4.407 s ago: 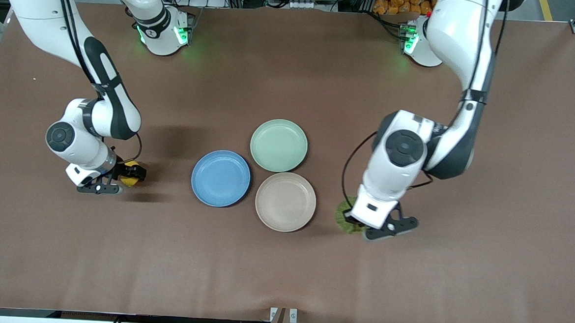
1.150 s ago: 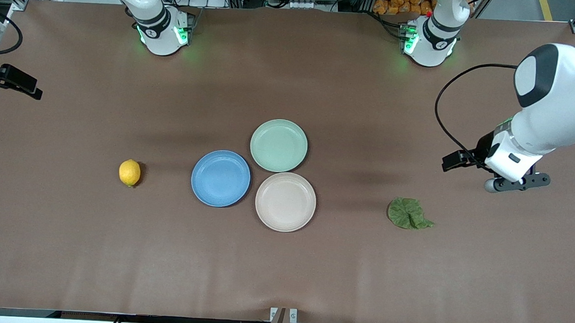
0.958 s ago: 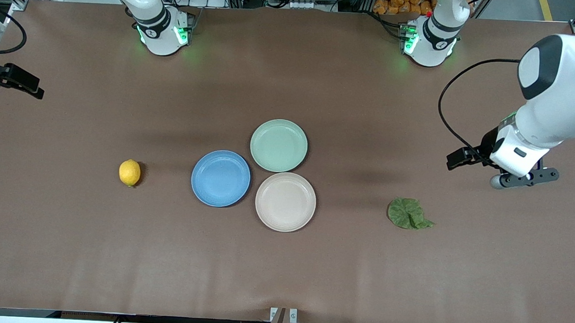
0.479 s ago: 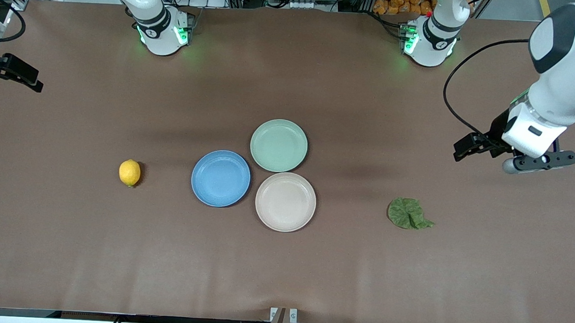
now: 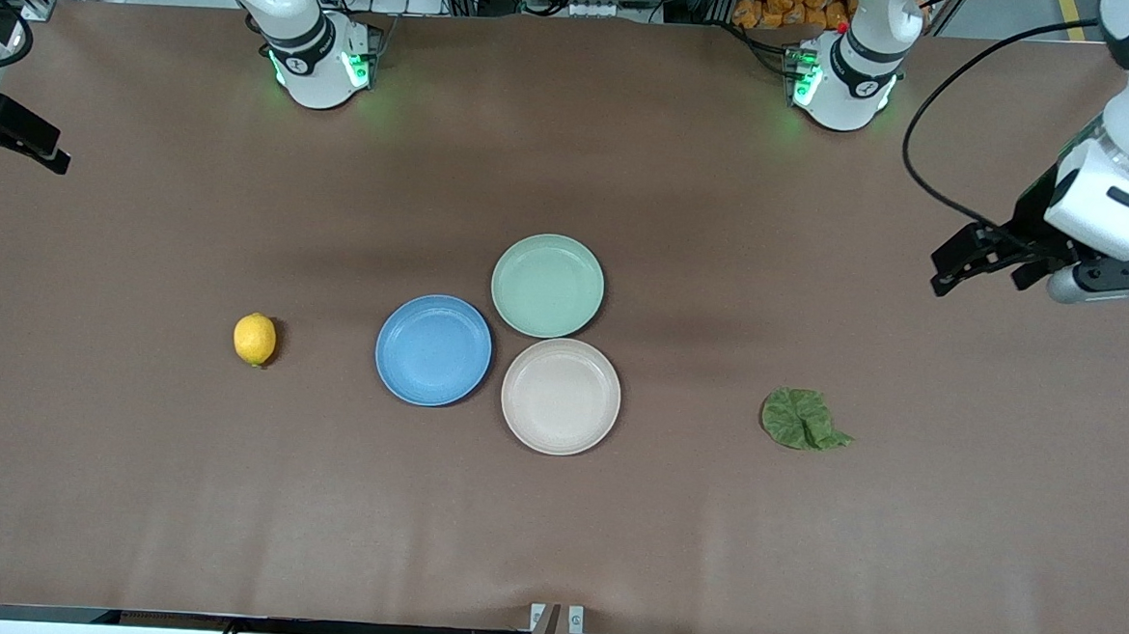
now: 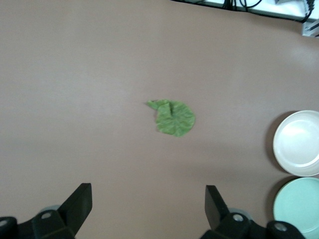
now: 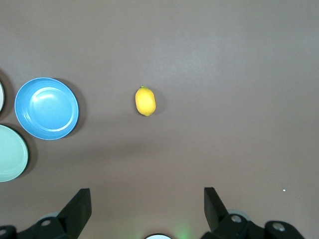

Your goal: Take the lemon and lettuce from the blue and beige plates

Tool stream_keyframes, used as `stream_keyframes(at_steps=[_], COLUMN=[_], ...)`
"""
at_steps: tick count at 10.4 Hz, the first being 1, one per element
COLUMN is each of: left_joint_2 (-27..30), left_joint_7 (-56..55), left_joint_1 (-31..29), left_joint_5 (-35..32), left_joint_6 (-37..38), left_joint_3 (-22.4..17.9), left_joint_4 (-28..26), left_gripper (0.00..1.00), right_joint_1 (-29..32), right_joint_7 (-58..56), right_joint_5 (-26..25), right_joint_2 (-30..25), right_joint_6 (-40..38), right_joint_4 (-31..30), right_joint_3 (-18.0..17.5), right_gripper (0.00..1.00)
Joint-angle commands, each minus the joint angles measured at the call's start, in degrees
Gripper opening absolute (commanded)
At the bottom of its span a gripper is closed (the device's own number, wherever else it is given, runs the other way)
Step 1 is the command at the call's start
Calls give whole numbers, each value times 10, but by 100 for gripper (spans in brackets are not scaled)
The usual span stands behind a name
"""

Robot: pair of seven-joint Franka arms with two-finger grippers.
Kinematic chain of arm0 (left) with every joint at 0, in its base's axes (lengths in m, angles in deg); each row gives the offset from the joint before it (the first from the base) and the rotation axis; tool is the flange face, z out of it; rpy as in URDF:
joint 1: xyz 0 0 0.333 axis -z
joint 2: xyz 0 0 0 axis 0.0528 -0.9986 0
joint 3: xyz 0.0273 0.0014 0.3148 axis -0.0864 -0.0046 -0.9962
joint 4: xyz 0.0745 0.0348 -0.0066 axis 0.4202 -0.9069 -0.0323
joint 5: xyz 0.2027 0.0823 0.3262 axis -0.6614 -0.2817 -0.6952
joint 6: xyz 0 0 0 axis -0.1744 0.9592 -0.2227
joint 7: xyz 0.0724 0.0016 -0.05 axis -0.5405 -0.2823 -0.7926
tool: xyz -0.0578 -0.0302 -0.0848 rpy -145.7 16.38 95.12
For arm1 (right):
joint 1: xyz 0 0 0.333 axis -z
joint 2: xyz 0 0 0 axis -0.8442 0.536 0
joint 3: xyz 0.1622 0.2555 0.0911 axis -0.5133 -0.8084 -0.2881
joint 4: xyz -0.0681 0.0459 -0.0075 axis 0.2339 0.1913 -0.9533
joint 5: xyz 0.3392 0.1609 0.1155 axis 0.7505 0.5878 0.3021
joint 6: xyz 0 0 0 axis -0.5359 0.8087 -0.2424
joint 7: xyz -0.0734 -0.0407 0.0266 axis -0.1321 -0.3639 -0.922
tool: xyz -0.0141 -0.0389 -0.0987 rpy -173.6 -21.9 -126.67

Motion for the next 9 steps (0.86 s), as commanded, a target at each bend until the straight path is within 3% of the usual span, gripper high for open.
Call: stream_keyframes(at_steps=[1,4,9], left_joint_2=[-4,-11,-5], left_joint_7=[63,110,118], left_joint_1=[-5,-5,-4], left_joint_5=[-19,-20,-26], left_joint_6=[43,95,122], left_joint_3=[5,5,6], left_joint_4=[28,71,77], left_gripper=[100,100,100], right_joint_1=[24,19,19], right_joint_7=[7,7,7], right_joint_5=[-4,-4,-5], right_joint_2=[-4,-4,-4], right_joint_6=[-1,-1,-1], right_joint_4=[1,1,1], right_joint_3=[-25,-22,-21], right_gripper=[100,100,100])
